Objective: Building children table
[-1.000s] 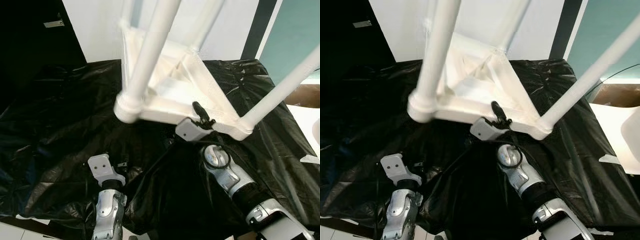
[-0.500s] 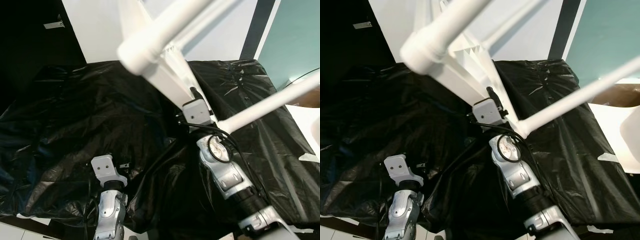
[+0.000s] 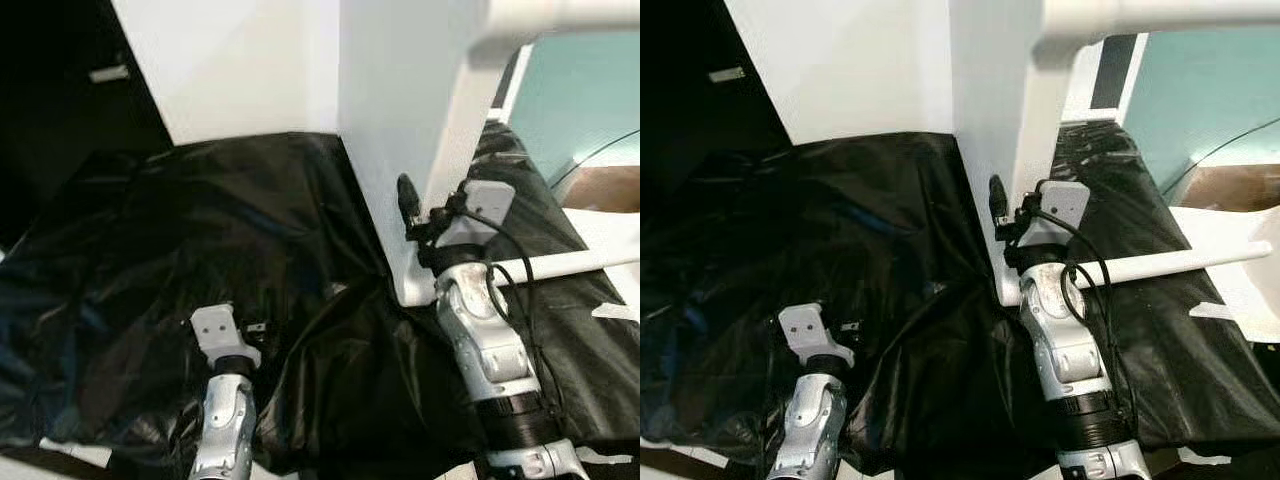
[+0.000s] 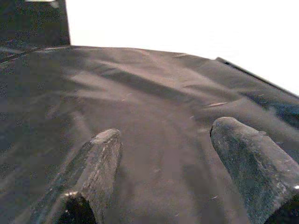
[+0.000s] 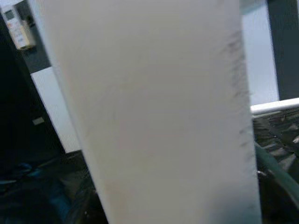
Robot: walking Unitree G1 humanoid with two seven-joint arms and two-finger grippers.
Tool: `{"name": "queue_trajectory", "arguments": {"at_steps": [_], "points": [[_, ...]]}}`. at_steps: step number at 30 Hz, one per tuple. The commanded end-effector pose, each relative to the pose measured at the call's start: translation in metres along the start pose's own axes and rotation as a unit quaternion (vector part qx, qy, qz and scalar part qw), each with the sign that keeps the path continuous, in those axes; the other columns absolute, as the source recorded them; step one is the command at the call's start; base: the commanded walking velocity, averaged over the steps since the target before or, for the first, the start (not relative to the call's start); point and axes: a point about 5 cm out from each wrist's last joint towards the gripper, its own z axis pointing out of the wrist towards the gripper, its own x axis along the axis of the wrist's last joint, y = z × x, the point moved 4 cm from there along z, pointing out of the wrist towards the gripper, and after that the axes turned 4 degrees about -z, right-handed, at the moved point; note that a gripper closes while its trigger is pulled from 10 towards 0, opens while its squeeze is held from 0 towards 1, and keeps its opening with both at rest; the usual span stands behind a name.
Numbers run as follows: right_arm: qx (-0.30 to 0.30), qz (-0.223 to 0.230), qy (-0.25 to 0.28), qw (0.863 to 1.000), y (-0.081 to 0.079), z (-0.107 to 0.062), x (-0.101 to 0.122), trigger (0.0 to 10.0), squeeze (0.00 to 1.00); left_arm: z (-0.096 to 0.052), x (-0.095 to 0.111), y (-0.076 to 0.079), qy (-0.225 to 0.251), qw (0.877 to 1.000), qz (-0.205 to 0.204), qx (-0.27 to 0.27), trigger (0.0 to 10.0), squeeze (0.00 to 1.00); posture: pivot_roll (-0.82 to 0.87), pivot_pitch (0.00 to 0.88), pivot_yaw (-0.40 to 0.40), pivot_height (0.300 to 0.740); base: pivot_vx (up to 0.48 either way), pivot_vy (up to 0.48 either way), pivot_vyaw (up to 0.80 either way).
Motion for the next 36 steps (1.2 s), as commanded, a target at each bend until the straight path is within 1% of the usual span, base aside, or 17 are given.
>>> {"name": "queue_trajectory", "arguments": {"at_steps": [1,4,6,9,12,13,14,15,16,17,25,28,30,31,32,33,36], "points": [[0.035,0.014,-0.047,0.998,-0.012,-0.007,-0.021,10.0,0.00,-0.001,-0.004,0.003,-0.007,1.000,0.006,-0.018,10.0,0.00,-0.06,0.000,0.097,0.740,0.000,0.000,0.00],[0.146,0.037,-0.108,0.983,-0.041,-0.015,-0.039,10.0,0.00,-0.002,-0.005,0.004,-0.009,1.000,0.007,-0.022,10.0,0.00,-0.05,0.000,0.093,0.740,0.000,0.000,0.00],[0.169,0.052,-0.112,0.978,-0.050,-0.015,-0.038,10.0,0.00,-0.003,-0.005,0.002,-0.008,1.000,0.009,-0.019,10.0,0.00,-0.04,0.000,0.089,0.740,0.000,0.000,0.00],[0.183,0.078,-0.120,0.973,-0.059,-0.015,-0.044,10.0,0.00,-0.005,-0.005,0.001,-0.006,1.000,0.009,-0.014,10.0,0.00,-0.03,0.000,0.083,0.740,0.000,0.000,0.00],[0.159,0.062,-0.138,0.976,-0.052,-0.016,-0.058,10.0,0.00,-0.007,-0.005,0.001,-0.006,1.000,0.014,-0.014,10.0,0.00,-0.03,0.000,0.081,0.740,0.000,0.000,0.00],[0.123,0.038,-0.139,0.982,-0.039,-0.013,-0.060,10.0,0.62,-0.007,-0.005,0.000,-0.005,1.000,0.017,-0.016,10.0,0.00,-0.03,0.000,0.086,0.740,0.000,0.000,0.00],[0.109,0.030,-0.138,0.984,-0.035,-0.011,-0.061,10.0,0.62,-0.008,-0.005,0.000,-0.005,1.000,0.018,-0.016,10.0,0.00,-0.03,0.000,0.086,0.740,0.000,0.000,0.00],[0.086,0.019,-0.131,0.987,-0.030,-0.007,-0.059,10.0,1.00,-0.008,-0.004,-0.001,-0.005,1.000,0.019,-0.016,10.0,0.00,-0.03,0.000,0.091,0.740,0.000,0.000,0.00],[0.080,0.014,-0.128,0.988,-0.029,-0.006,-0.058,10.0,1.00,-0.008,-0.004,-0.001,-0.006,1.000,0.019,-0.017,10.0,0.00,-0.03,0.000,0.092,0.740,0.000,0.000,0.00],[0.075,0.006,-0.124,0.989,-0.029,-0.004,-0.057,10.0,0.00,-0.007,-0.004,-0.001,-0.006,1.000,0.020,-0.019,10.0,0.00,-0.03,0.000,0.096,0.740,0.000,0.000,0.00],[0.079,-0.023,-0.108,0.991,-0.025,-0.014,-0.050,10.0,0.00,-0.006,-0.001,0.001,0.000,0.999,0.027,-0.025,10.0,0.00,-0.03,0.000,0.098,0.740,0.000,0.000,0.00],[0.080,-0.045,-0.093,0.991,-0.013,-0.025,-0.042,10.0,0.00,-0.007,0.003,-0.001,0.006,0.999,0.034,-0.028,10.0,0.00,-0.03,0.000,0.102,0.740,0.000,0.000,0.00],[0.086,-0.043,-0.091,0.991,-0.010,-0.030,-0.039,10.0,0.00,-0.008,0.004,-0.002,0.008,0.999,0.037,-0.028,10.0,0.00,-0.03,0.000,0.105,0.740,0.000,0.000,0.00],[0.095,-0.019,-0.095,0.991,-0.007,-0.036,-0.037,10.0,0.00,-0.010,0.005,-0.004,0.007,0.999,0.040,-0.028,10.0,0.00,-0.03,0.000,0.107,0.740,0.000,0.000,0.00],[0.095,-0.019,-0.095,0.991,-0.007,-0.036,-0.037,10.0,0.00,-0.010,0.005,-0.004,0.007,0.999,0.040,-0.028,10.0,0.00,-0.03,0.000,0.107,0.740,0.000,0.000,0.00],[0.106,0.026,-0.101,0.989,-0.002,-0.046,-0.033,10.0,0.97,-0.011,0.004,-0.006,0.005,0.999,0.043,-0.028,10.0,0.00,-0.04,0.000,0.111,0.740,0.000,0.000,0.00],[0.109,0.036,-0.104,0.988,0.000,-0.050,-0.032,10.0,1.00,-0.011,0.004,-0.007,0.004,0.999,0.044,-0.029,10.0,0.00,-0.04,0.000,0.113,0.740,0.000,0.000,0.00]]}}
